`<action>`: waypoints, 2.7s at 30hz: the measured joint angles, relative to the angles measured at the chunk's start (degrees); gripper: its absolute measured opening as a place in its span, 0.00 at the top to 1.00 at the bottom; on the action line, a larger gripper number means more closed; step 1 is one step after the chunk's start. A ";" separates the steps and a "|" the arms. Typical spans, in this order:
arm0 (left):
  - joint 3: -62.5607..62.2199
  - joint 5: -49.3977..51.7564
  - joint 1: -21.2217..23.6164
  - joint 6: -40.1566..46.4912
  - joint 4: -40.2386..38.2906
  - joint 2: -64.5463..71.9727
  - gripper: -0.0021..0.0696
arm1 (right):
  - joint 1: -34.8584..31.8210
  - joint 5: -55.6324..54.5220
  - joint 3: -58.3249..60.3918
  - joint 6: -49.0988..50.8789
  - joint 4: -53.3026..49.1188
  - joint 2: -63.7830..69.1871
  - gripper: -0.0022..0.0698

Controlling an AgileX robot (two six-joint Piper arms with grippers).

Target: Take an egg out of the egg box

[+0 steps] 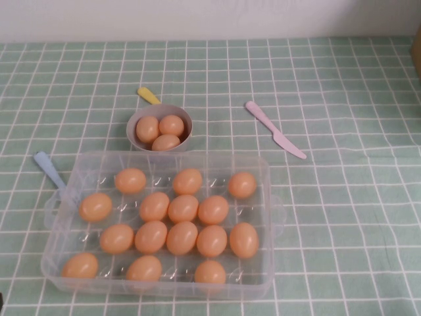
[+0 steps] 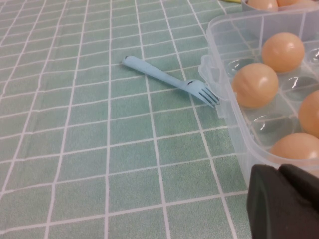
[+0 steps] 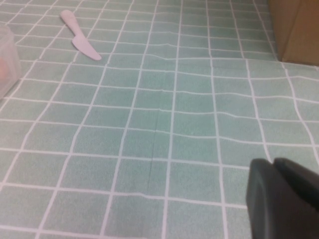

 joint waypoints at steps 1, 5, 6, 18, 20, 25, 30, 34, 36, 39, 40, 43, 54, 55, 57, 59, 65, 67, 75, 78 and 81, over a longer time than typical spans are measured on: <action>0.00 0.00 0.00 0.00 0.00 0.00 0.98 | 0.00 0.00 0.00 0.00 0.00 0.00 0.99; 0.00 0.00 0.00 0.00 0.24 0.00 0.98 | 0.00 0.00 0.00 0.00 0.00 0.00 0.99; 0.00 0.00 0.00 0.00 0.24 0.00 0.98 | 0.00 0.00 0.00 0.00 0.00 0.00 0.99; 0.00 -0.12 0.00 0.00 0.32 0.00 0.98 | 0.00 0.00 0.00 0.00 0.00 0.00 0.99; 0.00 -0.21 0.00 0.00 0.32 0.00 0.98 | 0.00 0.00 0.00 0.00 0.00 0.00 0.99; 0.00 -1.94 0.00 -2.18 -3.86 0.00 0.98 | 0.00 0.00 0.00 0.00 0.00 0.00 0.99; 0.00 -8.92 0.00 -5.51 -18.82 0.00 0.98 | 0.00 0.00 0.00 0.00 0.00 0.00 0.99; 0.00 -12.59 0.00 -7.26 -30.25 0.00 0.98 | 0.00 0.00 0.00 0.00 0.00 0.00 0.99; 0.00 -13.37 0.00 -7.57 -32.23 0.00 0.98 | 0.00 0.00 0.00 0.00 0.00 0.00 0.99; 0.00 -13.76 0.00 -7.57 -33.16 0.00 0.98 | 0.00 0.00 0.00 0.00 0.00 0.00 0.99; 0.00 -13.86 0.00 -7.57 -33.26 0.00 0.98 | 0.00 0.00 0.00 0.00 0.00 0.00 0.99; 0.00 -13.67 0.00 -7.57 -33.49 0.00 0.98 | 0.00 0.00 0.00 0.00 0.00 0.00 0.99; 0.00 -13.17 0.00 -5.91 -28.54 0.00 0.98 | 0.00 0.00 0.00 0.00 0.00 0.00 0.99; 0.00 -13.17 0.00 -5.75 -28.40 0.00 0.98 | 0.00 0.00 0.00 0.00 0.00 0.00 0.99; 0.00 -13.13 0.00 -5.47 -28.19 0.00 0.98 | 0.00 0.00 0.00 0.00 0.00 0.00 0.99; 0.00 -13.04 0.00 -5.37 -28.06 0.00 0.98 | 0.00 0.00 0.00 0.00 0.00 0.00 0.99; 0.00 -13.04 0.00 -5.34 -28.04 0.00 0.98 | 0.00 0.00 0.00 0.00 0.00 0.00 0.99; 0.00 -13.04 0.00 -5.24 -28.04 0.00 0.98 | 0.00 0.00 0.00 0.00 0.00 0.00 0.99; 0.00 -12.91 0.00 -4.86 -27.38 0.00 0.98 | 0.00 0.00 0.00 0.00 0.00 0.00 0.99; 0.00 -11.80 0.00 -1.58 -23.37 0.00 0.98 | 0.00 0.00 0.00 0.00 0.00 0.00 0.99; 0.00 -11.00 0.00 3.35 -18.39 0.00 0.98 | 0.00 0.00 0.00 0.00 0.00 0.00 0.99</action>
